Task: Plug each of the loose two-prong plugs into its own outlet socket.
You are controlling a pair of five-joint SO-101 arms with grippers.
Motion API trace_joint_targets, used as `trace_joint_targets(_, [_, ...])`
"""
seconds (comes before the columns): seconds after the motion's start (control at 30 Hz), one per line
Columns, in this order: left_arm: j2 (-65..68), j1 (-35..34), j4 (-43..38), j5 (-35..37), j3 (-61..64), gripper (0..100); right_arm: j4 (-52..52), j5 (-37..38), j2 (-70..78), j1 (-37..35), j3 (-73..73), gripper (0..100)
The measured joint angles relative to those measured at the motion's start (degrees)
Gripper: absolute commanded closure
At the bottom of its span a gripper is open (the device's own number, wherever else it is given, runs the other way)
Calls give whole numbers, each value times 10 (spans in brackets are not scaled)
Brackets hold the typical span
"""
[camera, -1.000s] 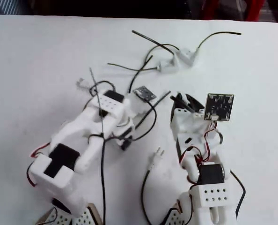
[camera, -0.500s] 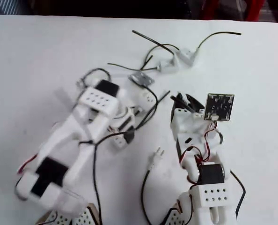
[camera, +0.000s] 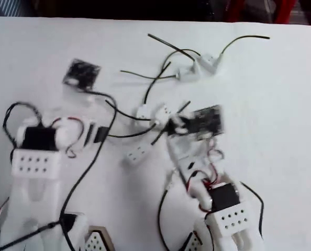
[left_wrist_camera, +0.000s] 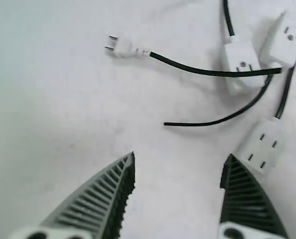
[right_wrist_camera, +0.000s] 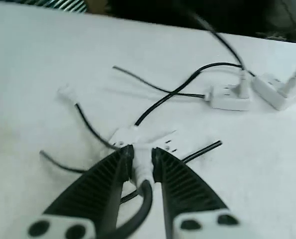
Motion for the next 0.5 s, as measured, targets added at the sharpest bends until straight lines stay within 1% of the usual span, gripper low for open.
trace_joint_targets(0.1, [-40, -38, -43, 0, 50, 725, 8, 10, 0, -59, 0, 981])
trace_joint_targets(0.2, [-63, -72, -66, 0, 76, 725, 8, 11, 3, -98, 0, 981])
trace_joint_targets(0.37, [-76, -117, -74, 0, 79, 725, 8, 16, 84, -127, -16, 981])
trace_joint_targets(0.5, [-76, -127, -74, 0, 96, 725, -11, 16, 185, -150, -53, 981])
